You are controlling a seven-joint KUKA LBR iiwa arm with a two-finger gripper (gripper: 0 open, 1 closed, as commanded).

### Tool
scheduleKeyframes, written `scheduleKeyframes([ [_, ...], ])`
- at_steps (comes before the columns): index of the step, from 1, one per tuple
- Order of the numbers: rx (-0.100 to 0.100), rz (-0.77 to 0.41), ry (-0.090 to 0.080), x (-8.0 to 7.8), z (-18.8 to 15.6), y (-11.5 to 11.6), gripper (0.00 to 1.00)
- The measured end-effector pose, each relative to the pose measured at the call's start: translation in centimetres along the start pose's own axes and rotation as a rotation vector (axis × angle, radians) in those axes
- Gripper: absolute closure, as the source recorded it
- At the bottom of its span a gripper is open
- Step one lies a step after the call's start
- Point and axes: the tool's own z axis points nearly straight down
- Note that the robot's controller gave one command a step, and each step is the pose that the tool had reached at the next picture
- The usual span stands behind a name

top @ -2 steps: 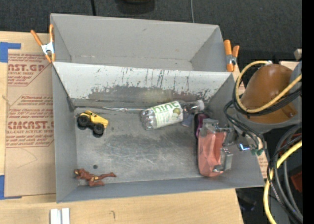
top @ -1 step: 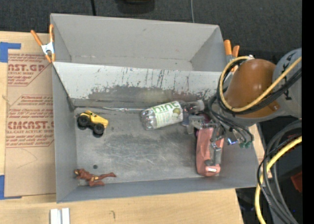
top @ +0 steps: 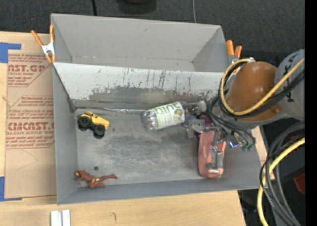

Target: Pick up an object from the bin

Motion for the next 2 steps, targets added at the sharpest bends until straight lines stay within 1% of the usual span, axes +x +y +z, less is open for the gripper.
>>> scheduleKeyframes([
  [1, 0.001, -0.107, 0.001, -1.9, -1.6, -1.0, 0.0],
  [2, 0.001, -0.176, -0.002, 0.0, 0.2, -2.1, 0.0],
])
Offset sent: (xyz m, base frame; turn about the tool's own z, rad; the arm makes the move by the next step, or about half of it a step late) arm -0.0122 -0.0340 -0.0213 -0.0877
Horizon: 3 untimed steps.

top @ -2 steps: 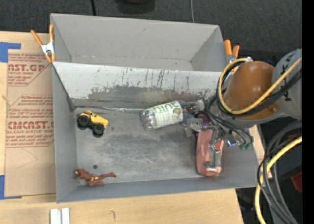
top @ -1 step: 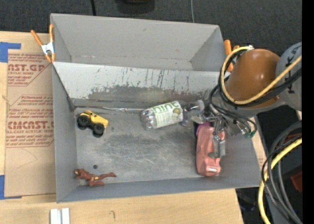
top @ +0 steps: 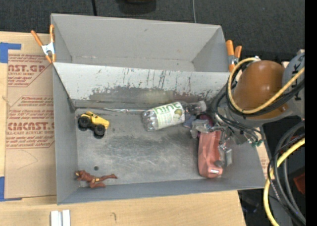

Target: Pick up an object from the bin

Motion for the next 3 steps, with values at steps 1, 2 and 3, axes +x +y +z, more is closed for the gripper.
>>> scheduleKeyframes([
  [1, -0.012, 0.056, 0.022, -0.5, 1.7, -0.9, 1.0],
  [2, -0.005, 0.053, 0.007, -0.8, 1.7, -1.0, 1.0],
  [3, -0.003, 0.029, 0.004, -2.0, -7.0, -1.0, 1.0],
])
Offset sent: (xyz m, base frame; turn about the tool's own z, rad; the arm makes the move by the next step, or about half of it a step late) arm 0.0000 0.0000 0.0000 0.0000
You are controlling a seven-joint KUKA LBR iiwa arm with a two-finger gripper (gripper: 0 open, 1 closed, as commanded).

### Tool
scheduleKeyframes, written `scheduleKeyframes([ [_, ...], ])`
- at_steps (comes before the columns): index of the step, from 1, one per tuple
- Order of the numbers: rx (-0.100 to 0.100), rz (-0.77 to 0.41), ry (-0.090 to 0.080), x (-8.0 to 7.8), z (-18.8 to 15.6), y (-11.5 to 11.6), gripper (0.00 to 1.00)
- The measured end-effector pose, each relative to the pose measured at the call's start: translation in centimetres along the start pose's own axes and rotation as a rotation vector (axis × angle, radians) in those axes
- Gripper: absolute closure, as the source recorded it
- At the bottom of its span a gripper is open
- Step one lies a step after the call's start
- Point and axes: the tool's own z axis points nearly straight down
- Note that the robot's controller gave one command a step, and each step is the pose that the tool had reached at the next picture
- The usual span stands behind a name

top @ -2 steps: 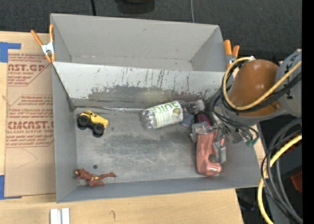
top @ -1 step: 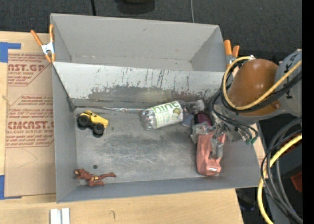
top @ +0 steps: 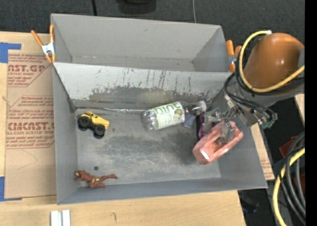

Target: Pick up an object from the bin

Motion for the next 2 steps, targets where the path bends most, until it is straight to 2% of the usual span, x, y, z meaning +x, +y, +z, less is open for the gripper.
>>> scheduleKeyframes([
  [1, 0.0, 0.0, 0.0, 0.0, 0.0, 0.0, 1.0],
  [2, -0.003, 0.005, 0.006, -0.1, -5.1, -0.4, 1.0],
])
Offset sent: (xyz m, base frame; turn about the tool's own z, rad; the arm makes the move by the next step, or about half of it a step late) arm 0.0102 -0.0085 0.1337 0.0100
